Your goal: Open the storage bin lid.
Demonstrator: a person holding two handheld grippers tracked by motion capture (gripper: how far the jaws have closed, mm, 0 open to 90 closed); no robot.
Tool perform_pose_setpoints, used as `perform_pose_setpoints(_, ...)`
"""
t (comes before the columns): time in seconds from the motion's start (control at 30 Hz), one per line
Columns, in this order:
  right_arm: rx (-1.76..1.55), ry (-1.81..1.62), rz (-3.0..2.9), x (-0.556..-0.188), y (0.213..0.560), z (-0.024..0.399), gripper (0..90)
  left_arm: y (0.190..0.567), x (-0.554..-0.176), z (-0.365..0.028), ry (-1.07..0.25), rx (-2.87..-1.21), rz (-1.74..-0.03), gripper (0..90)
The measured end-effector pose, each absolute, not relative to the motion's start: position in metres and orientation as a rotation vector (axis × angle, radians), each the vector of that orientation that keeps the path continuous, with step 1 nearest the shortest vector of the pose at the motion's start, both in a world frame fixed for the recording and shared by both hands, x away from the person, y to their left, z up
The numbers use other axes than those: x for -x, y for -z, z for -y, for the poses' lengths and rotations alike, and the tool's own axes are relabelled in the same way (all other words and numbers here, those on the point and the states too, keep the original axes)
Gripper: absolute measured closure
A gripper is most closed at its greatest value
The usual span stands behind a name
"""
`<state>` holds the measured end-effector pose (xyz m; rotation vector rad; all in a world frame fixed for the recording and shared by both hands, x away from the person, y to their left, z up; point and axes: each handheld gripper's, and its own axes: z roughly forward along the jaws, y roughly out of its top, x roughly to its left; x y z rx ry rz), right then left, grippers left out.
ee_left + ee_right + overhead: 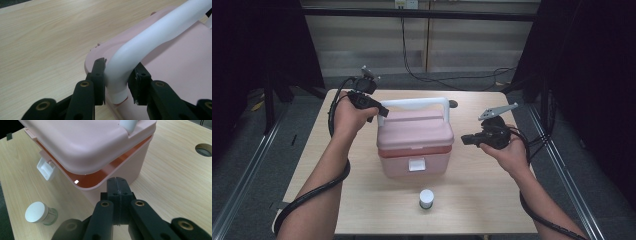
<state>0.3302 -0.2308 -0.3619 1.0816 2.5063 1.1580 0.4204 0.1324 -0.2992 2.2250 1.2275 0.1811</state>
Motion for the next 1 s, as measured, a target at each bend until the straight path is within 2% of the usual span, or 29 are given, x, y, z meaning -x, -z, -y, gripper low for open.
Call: perform_pose_setpoints(1.0,-1.008,-1.138,-2.589,-0.34,0.371,0.191,90.0,0.292,-0.423,-0.136,-0.159,-2.217,-1.197,68.7)
